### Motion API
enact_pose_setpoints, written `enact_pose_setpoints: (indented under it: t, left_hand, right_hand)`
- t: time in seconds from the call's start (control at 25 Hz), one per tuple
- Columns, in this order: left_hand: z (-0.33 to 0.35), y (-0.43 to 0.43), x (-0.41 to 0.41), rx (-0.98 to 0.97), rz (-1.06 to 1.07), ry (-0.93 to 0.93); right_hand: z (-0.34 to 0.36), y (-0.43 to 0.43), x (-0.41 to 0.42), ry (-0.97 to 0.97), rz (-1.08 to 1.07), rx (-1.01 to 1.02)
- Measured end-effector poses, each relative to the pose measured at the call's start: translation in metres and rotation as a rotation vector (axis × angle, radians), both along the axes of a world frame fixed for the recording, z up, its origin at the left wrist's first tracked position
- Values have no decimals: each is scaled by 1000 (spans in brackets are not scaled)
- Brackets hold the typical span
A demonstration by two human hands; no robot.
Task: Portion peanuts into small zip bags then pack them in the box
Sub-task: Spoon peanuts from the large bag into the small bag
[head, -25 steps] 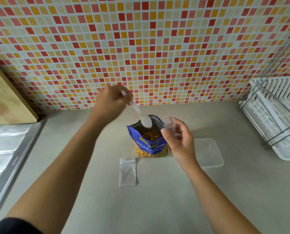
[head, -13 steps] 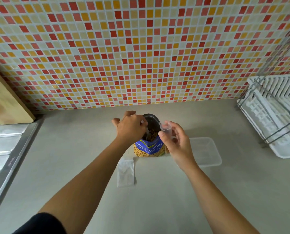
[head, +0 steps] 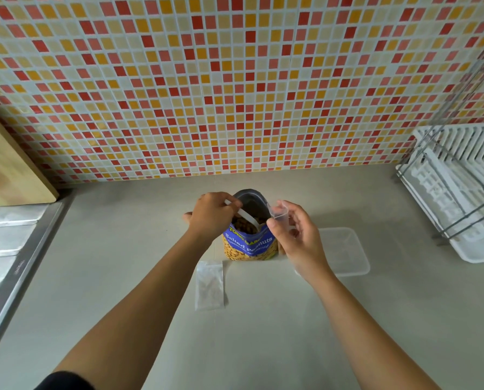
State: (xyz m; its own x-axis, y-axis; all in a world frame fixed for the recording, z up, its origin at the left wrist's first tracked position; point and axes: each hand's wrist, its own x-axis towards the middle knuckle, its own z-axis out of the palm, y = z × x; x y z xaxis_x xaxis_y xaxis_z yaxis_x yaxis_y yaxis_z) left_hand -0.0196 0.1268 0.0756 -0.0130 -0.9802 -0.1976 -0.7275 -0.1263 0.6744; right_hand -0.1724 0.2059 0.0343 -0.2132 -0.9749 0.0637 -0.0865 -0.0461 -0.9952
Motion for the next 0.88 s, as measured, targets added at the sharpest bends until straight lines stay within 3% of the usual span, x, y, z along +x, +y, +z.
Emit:
enact_pose_setpoints:
  t: [0.28, 0.52, 0.88]
  left_hand:
    - [1, -2, 13, 19, 145, 362]
    - [5, -5, 27, 63, 196, 527]
    - [15, -14, 59, 61, 287, 581]
  right_hand:
    - [0, 1, -5, -9, 41, 27]
    - [0, 0, -14, -18, -42, 19]
    - [10, -5, -7, 551, -140, -81]
